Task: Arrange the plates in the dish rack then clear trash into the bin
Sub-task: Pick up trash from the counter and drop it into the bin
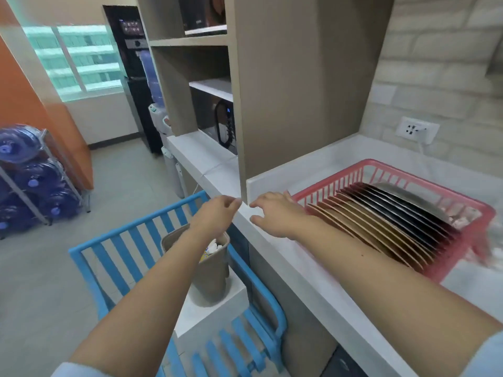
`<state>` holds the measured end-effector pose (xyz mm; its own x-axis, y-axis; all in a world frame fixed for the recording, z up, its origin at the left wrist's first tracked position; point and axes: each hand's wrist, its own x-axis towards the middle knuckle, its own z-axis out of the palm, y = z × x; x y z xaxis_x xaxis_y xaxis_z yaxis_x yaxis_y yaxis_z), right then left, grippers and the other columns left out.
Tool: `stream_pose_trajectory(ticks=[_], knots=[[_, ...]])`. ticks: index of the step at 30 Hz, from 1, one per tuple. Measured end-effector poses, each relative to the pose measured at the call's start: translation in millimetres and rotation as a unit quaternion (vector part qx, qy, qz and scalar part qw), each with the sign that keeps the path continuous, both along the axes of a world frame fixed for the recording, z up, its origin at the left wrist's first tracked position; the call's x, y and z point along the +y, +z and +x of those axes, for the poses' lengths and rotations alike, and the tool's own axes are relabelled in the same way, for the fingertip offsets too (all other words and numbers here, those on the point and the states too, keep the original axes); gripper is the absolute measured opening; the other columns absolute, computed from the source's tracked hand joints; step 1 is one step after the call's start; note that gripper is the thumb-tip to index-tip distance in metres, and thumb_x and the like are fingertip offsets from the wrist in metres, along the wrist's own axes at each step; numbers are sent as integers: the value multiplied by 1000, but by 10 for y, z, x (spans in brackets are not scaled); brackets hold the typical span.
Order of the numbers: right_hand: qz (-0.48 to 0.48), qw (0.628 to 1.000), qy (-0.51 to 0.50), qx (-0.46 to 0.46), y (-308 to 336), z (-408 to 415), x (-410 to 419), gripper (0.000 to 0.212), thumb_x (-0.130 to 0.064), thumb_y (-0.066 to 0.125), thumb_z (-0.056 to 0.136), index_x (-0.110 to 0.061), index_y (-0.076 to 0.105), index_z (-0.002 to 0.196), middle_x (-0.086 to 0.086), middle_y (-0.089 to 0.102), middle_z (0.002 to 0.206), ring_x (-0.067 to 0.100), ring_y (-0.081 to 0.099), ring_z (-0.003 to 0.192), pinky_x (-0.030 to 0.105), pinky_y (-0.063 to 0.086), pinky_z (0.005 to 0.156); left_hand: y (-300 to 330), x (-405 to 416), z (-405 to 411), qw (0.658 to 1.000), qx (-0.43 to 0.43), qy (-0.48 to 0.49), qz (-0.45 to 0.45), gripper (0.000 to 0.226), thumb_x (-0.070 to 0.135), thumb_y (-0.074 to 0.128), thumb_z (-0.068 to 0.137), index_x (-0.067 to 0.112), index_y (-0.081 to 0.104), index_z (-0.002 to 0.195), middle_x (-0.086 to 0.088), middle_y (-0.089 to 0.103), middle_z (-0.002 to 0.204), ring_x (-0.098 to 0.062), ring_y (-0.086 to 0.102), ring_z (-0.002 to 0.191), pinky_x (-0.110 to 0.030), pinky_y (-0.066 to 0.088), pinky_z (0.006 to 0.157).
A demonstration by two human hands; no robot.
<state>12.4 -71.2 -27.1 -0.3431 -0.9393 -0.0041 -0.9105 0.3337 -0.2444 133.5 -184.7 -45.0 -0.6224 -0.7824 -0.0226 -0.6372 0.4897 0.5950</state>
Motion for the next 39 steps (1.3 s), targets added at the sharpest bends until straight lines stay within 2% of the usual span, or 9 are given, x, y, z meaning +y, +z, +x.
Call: stream_pose_trajectory(ticks=[5, 10, 13, 17, 20, 26, 28, 31, 39], knots=[[-85, 996, -16, 29, 490, 3, 831, 41, -38, 43, 96, -28, 51, 135, 0, 48, 142, 21, 37, 135, 47, 7, 121, 587, 762, -279, 992, 115, -44, -21, 45, 51, 39, 100, 23, 59, 129, 5, 64, 125, -17, 57, 112, -35, 44, 91], [-195, 977, -85, 19, 642, -84, 1740, 32, -39, 43, 93, -31, 66, 115, -3, 63, 118, 21, 52, 114, 44, 30, 109, 847, 1542, -630, 974, 196, -114, -18, 27, 43, 49, 98, 29, 65, 115, 20, 63, 103, -2, 58, 96, -21, 40, 77], [-206, 968, -146, -1, 555, -243, 2383, 31, -39, 46, 94, -31, 64, 118, -4, 60, 125, 21, 48, 120, 41, 32, 106, 816, 2080, -943, 962, 212, -170, -1, 22, 43, 54, 95, 33, 67, 110, 19, 66, 102, -4, 62, 100, -28, 46, 89], [-225, 942, -229, -94, 269, -470, 3138, 29, -35, 51, 95, -31, 63, 120, -7, 56, 127, 15, 42, 122, 38, 39, 101, 687, 2775, -1289, 950, 196, -243, 1, 23, 40, 54, 97, 30, 67, 113, 16, 67, 105, -6, 61, 102, -28, 46, 88], [-262, 911, -282, -146, 54, -647, 3570, 23, -33, 52, 94, -29, 68, 110, -8, 58, 115, 13, 50, 112, 33, 45, 93, 615, 3173, -1508, 940, 186, -285, 3, 19, 36, 55, 97, 32, 67, 110, 22, 65, 98, 5, 58, 92, -15, 42, 76], [-286, 853, -394, -189, -261, -1042, 4261, 18, -32, 54, 94, -30, 69, 105, -10, 58, 115, 10, 53, 103, 28, 45, 86, 379, 3718, -2146, 918, 183, -345, 74, 14, 27, 57, 96, 27, 69, 105, 16, 69, 85, 11, 63, 73, -8, 45, 67], [-291, 831, -429, -201, -336, -1180, 4444, 19, -30, 55, 94, -29, 70, 104, -12, 57, 114, 9, 53, 103, 27, 45, 85, 253, 3845, -2378, 911, 164, -365, 94, 15, 28, 57, 95, 29, 69, 104, 14, 70, 87, 5, 65, 70, -16, 51, 75], [-287, 812, -475, -181, -429, -1405, 4699, 18, -28, 56, 93, -28, 70, 105, -10, 59, 113, 9, 54, 102, 28, 46, 84, 65, 4028, -2714, 906, 138, -384, 114, 11, 34, 59, 93, 42, 66, 93, 16, 69, 93, -10, 67, 80, -39, 54, 87], [-241, 760, -601, -61, -721, -2216, 5193, 35, -23, 64, 86, -22, 57, 121, 2, 47, 123, 21, 36, 121, 36, 47, 88, -371, 4354, -3302, 900, 54, -419, 112, 17, 36, 56, 95, 39, 69, 105, 19, 68, 105, -6, 63, 98, -34, 52, 89]])
